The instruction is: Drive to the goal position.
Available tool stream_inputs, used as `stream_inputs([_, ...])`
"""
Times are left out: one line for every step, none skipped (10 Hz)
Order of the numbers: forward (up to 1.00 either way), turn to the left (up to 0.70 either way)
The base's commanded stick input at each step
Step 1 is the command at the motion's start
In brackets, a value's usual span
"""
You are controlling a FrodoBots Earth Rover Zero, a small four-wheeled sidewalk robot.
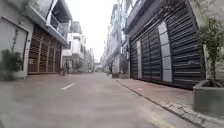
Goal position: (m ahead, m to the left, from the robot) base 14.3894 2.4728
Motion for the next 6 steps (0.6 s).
stream_inputs([0.47,-0.41])
stream_inputs([0.47,-0.46])
stream_inputs([0.47,-0.02])
stream_inputs([0.47,0.01])
stream_inputs([0.47,0.01])
stream_inputs([0.47,0.01])
